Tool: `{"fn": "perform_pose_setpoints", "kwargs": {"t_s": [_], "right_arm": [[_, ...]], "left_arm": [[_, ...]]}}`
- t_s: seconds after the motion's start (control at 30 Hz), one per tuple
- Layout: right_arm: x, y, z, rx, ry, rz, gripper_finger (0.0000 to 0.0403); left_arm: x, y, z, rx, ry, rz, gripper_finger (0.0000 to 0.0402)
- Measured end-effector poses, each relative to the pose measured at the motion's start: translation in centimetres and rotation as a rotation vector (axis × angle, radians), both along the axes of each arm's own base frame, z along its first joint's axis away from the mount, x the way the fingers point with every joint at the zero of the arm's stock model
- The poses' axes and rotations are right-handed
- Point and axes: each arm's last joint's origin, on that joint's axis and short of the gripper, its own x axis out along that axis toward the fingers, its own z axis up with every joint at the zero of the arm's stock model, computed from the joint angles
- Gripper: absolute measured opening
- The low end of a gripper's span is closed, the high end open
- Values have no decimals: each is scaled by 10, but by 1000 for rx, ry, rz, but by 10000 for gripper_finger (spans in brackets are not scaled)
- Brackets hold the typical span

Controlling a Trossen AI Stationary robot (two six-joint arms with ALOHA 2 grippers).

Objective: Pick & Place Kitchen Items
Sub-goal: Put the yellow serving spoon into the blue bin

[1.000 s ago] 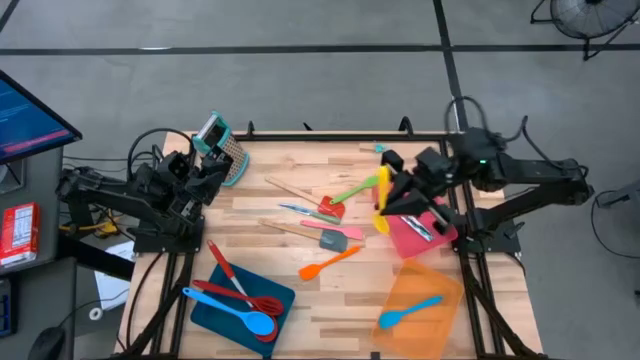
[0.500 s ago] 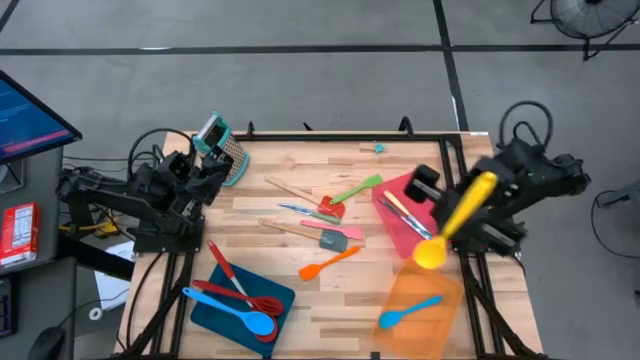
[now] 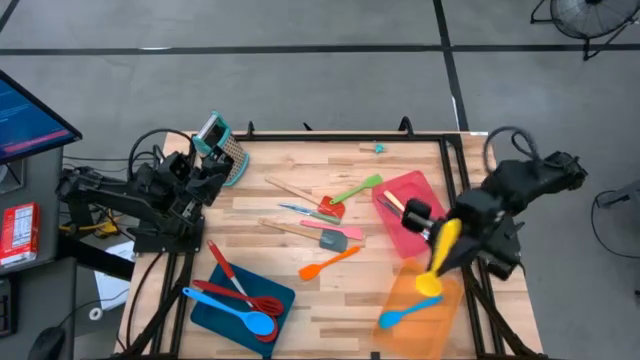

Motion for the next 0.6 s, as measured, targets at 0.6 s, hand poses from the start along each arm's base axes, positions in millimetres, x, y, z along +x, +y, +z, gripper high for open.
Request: {"fn": "perform_pose_setpoints", "kwargs": {"t_s": [0.6], "right_arm": [[-5,24,-112,-401,1099,-260,21]], "left_arm": [[0,0,0,0,0,1,104]]}}
